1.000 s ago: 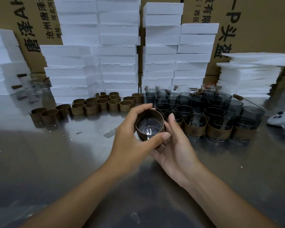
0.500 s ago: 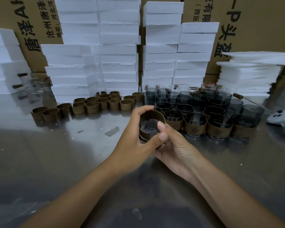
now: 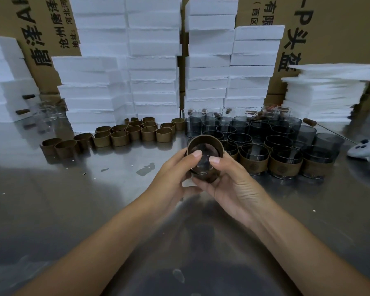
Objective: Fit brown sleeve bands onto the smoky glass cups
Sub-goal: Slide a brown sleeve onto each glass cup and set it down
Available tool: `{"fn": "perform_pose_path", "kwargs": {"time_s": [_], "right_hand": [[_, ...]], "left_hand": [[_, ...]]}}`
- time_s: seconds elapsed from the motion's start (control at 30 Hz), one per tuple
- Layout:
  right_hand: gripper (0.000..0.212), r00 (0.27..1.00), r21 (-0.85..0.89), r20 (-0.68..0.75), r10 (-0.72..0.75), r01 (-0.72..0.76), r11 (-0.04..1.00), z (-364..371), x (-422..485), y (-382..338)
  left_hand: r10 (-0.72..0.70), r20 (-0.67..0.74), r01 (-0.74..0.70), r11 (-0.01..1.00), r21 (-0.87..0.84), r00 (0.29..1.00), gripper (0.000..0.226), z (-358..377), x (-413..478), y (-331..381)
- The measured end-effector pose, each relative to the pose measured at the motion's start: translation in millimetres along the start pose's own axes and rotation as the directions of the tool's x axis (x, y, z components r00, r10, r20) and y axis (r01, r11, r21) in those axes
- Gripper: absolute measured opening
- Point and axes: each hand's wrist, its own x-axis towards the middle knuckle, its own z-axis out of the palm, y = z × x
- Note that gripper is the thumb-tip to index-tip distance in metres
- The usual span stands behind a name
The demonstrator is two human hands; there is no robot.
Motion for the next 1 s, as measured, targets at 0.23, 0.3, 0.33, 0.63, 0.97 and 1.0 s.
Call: {"fn": "perform_pose_path", "kwargs": {"time_s": [0.23,0.3,0.33,0.63,0.97,1.0], "right_hand": [[0.034,1.0,0.043,0.023,-0.003,0.002,0.999,-0.9,2.0,-0.9],[0.035,0.999,0.062,0.036,-0.011,0.009,0.998,-1.4,2.3,-0.7],[0.034,0.999,0.062,0.041,-0.014,0.011,0.998,-1.9,2.5,-0.7],[0.028,0.998,0.055,0.061,0.0,-0.003,0.998,-5.0,4.8,1.4],[0.027,1.0,0.037,-0.01,0.024,-0.023,0.999,-4.9,4.5,-0.6],[0.023,1.0,0.037,-0.004,0.024,-0.024,0.999,-4.0,4.1,-0.5]], "left_hand": [[0.094,0.053,-0.097,0.994,0.057,0.994,0.029,-1.9,1.7,2.2],[0.116,0.048,-0.12,0.989,0.092,0.992,0.029,-1.6,1.6,2.5],[0.127,0.044,-0.131,0.986,0.106,0.991,0.028,-1.3,1.4,2.6],[0.149,-0.079,-0.137,0.981,0.138,0.986,0.03,2.0,-1.7,3.5],[0.161,-0.133,-0.144,0.981,0.128,0.978,0.025,-0.1,0.5,2.3],[0.157,-0.131,-0.142,0.983,0.118,0.979,0.024,-0.7,0.4,2.1]]}}
